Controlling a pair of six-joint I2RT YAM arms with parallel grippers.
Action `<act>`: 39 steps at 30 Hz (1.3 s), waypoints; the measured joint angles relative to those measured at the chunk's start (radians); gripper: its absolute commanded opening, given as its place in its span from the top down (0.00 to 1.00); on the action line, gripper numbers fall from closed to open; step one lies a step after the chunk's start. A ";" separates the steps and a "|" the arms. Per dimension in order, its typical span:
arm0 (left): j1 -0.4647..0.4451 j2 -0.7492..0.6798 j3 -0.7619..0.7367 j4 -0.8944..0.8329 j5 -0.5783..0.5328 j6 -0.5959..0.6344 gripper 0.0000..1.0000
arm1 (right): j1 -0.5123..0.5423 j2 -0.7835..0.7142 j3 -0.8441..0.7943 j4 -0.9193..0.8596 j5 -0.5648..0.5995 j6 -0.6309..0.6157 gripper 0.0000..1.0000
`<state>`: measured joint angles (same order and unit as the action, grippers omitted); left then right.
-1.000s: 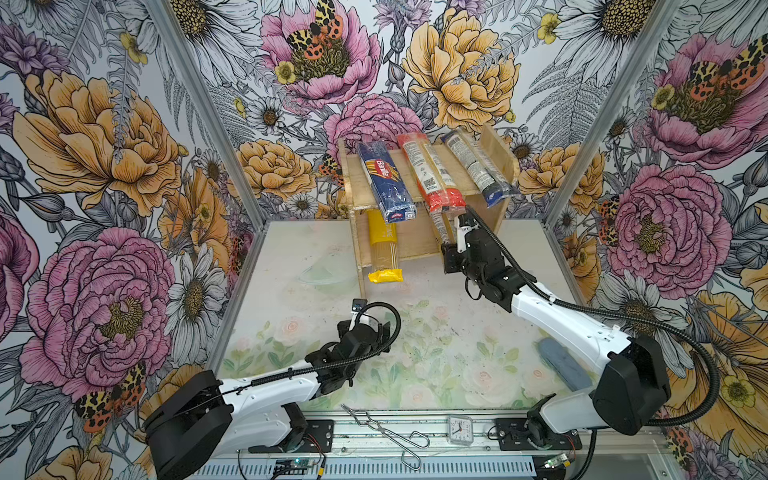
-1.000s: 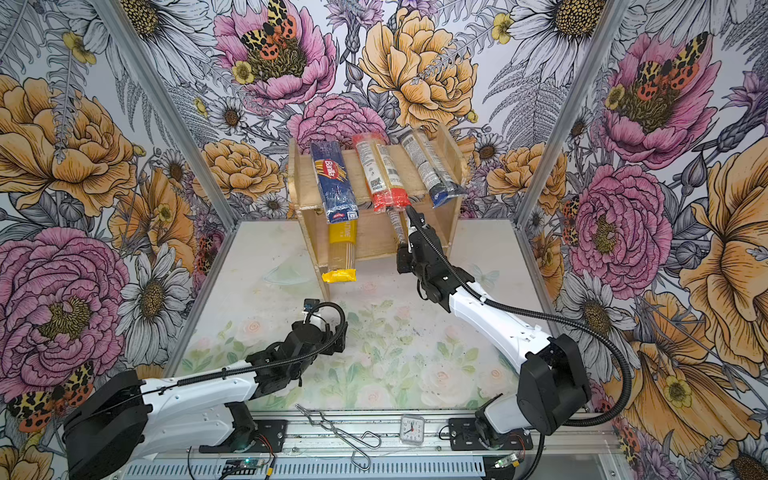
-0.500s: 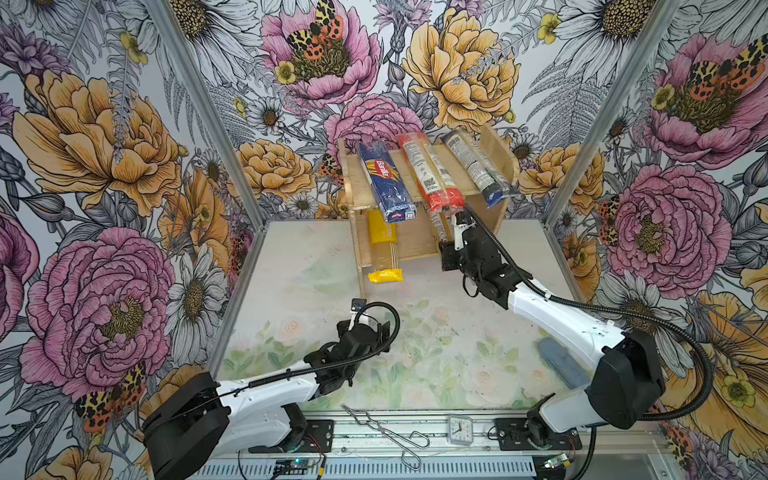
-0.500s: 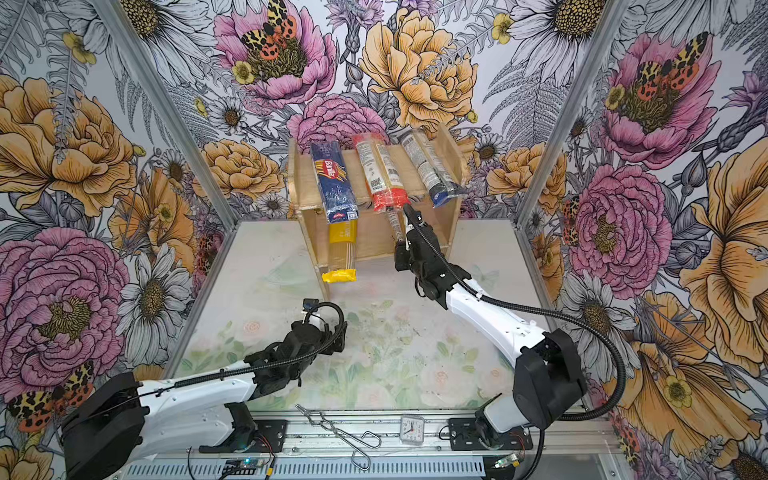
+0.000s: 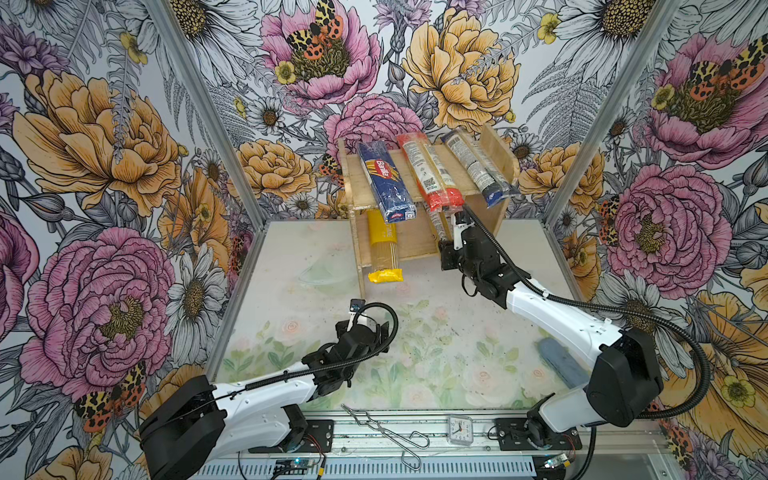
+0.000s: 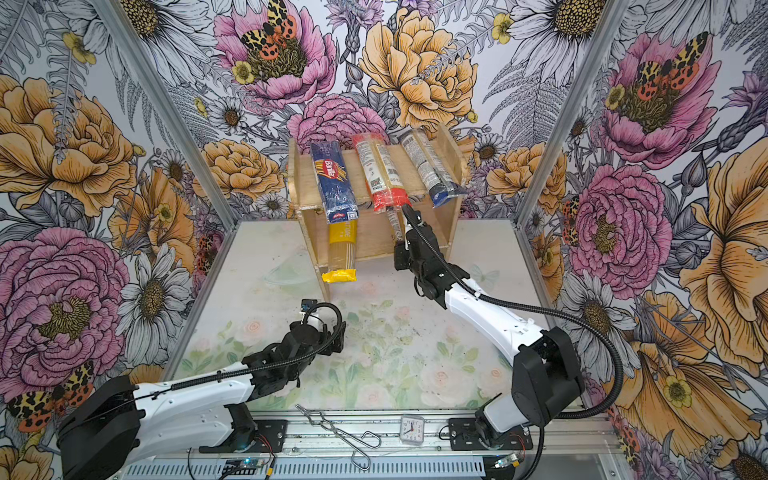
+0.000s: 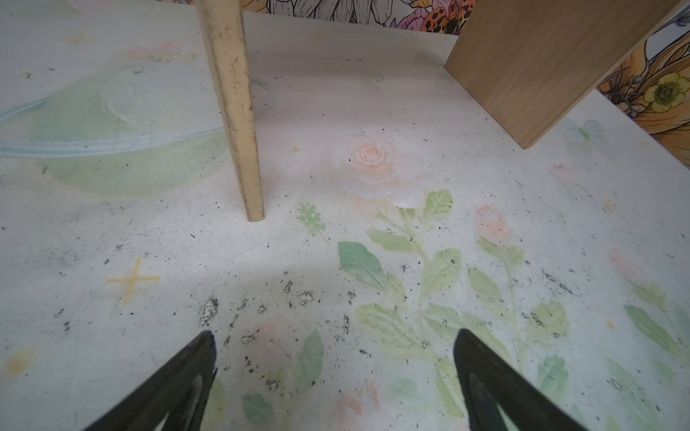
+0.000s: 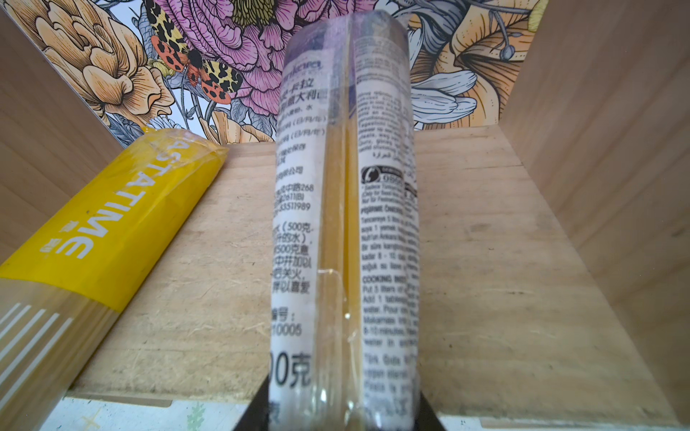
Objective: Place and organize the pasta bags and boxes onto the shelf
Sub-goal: 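Push the clear pack farther under the top shelf with the right gripper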
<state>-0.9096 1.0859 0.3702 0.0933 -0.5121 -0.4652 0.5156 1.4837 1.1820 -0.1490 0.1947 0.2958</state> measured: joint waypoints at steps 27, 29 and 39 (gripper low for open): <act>0.000 0.000 0.000 -0.001 -0.003 0.000 0.01 | 0.000 0.004 0.000 0.010 0.014 -0.003 0.81; 0.000 0.000 0.000 -0.002 -0.003 0.000 0.01 | 0.000 0.004 0.000 0.011 0.014 -0.003 0.78; 0.000 -0.013 0.000 -0.014 -0.003 -0.001 0.01 | 0.000 0.004 -0.001 0.011 0.014 -0.002 0.71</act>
<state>-0.9096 1.0725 0.3702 0.0788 -0.5156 -0.4660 0.5156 1.4876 1.1812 -0.1375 0.2085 0.2935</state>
